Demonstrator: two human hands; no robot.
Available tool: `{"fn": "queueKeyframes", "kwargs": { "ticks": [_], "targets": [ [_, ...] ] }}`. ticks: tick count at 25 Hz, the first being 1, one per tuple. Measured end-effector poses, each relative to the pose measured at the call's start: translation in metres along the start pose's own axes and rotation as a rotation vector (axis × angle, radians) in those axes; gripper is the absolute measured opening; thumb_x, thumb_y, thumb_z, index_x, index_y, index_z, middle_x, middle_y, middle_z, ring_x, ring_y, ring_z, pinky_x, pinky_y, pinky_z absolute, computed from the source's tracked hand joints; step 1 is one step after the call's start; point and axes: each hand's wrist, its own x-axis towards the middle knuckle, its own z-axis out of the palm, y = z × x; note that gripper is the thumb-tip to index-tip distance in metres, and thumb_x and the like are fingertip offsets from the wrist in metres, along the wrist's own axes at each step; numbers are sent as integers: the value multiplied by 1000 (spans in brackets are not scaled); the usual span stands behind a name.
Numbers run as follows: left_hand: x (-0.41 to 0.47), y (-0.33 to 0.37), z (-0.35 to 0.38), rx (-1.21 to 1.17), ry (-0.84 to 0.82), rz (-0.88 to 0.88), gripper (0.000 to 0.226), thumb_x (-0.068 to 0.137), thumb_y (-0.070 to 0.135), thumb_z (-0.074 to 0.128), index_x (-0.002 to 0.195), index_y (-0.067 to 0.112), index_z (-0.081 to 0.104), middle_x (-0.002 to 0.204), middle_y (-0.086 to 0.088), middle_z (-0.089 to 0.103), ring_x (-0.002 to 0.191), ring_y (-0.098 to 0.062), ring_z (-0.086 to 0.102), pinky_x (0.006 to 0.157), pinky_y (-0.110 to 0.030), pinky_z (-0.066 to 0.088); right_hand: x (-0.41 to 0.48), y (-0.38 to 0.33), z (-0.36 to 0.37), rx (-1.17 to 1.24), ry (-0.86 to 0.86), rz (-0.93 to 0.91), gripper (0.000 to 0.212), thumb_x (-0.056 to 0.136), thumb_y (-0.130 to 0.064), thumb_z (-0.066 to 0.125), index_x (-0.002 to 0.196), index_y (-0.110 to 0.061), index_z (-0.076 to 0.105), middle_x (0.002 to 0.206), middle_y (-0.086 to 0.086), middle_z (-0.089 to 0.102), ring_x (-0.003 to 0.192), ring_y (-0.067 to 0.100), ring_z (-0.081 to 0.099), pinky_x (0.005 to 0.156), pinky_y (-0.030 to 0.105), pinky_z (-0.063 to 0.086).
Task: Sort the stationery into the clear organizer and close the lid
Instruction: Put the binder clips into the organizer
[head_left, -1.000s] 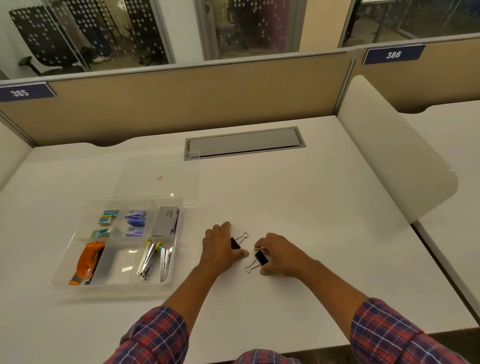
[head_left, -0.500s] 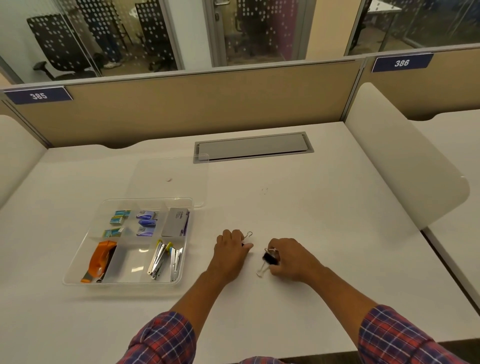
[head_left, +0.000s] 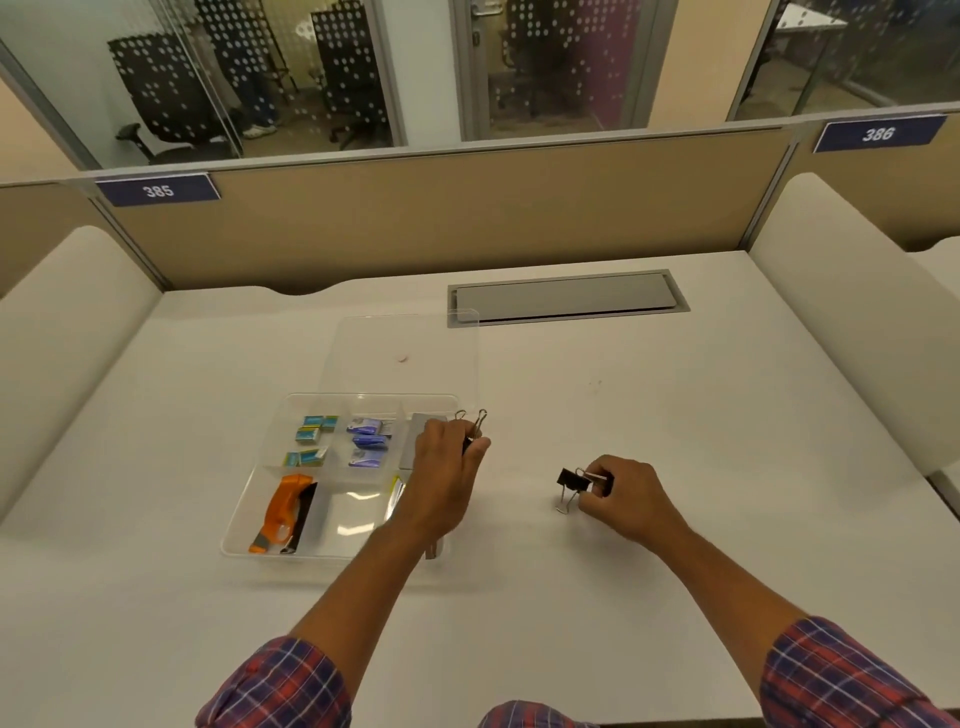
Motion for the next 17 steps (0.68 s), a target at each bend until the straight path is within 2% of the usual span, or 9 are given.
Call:
{"fn": "queueKeyframes", "kwargs": {
  "ticks": [3, 6, 7, 9, 12, 15, 17],
  "targets": [
    [-6, -27, -32, -35, -57, -56, 18, 108, 30, 40, 99, 20, 52, 103, -5, 49, 99, -22, 45, 87, -33, 40, 11, -44, 22, 76, 7, -28, 16, 60, -34, 65, 75, -29, 67, 66, -8, 66, 58, 3, 57, 53, 17, 44],
    [-10, -53, -65, -120, -20, -75, 24, 110, 28, 36, 96, 16, 52, 94, -4, 53, 88, -18, 50, 76, -22, 43, 21, -98, 53, 92, -32, -113, 18, 60, -35, 63, 77, -29, 67, 66, -9, 67, 59, 3, 58, 52, 13, 43],
    [-11, -62, -77, -129, 8, -77, 26, 110, 28, 35, 96, 16, 53, 91, -1, 54, 84, -14, 51, 71, -16, 41, 22, -118, 66, 83, -61, -146, 18, 61, -35, 64, 78, -28, 67, 67, -8, 66, 59, 4, 58, 52, 14, 44],
    [-14, -81, -99, -104, 63, -75, 28, 111, 30, 36, 97, 14, 54, 89, 0, 54, 81, -11, 49, 69, -16, 39, 24, -154, 90, 46, -134, -214, 17, 64, -33, 67, 79, -25, 67, 69, -6, 66, 59, 7, 58, 54, 22, 47],
    [-19, -108, -126, -85, 129, -87, 26, 110, 26, 39, 96, 11, 56, 90, -8, 57, 84, -14, 50, 71, -23, 40, 24, -203, 128, -140, -239, -369, 19, 70, -30, 71, 82, -17, 65, 75, -4, 64, 69, 14, 58, 60, 34, 49],
    [-26, -132, -144, -61, 144, -97, 25, 109, 25, 39, 99, 12, 57, 95, -7, 59, 91, -20, 52, 80, -33, 44, 24, -231, 164, -416, -342, -472, 25, 78, -33, 70, 96, -17, 64, 88, 0, 62, 79, 18, 57, 66, 35, 50],
    [-33, -145, -150, -45, 123, -104, 23, 109, 28, 39, 102, 17, 57, 97, -4, 59, 94, -23, 54, 82, -36, 46, 26, -239, 183, -601, -361, -532, 26, 79, -35, 69, 99, -18, 64, 91, 2, 64, 79, 21, 58, 65, 35, 47]
  ]
}}
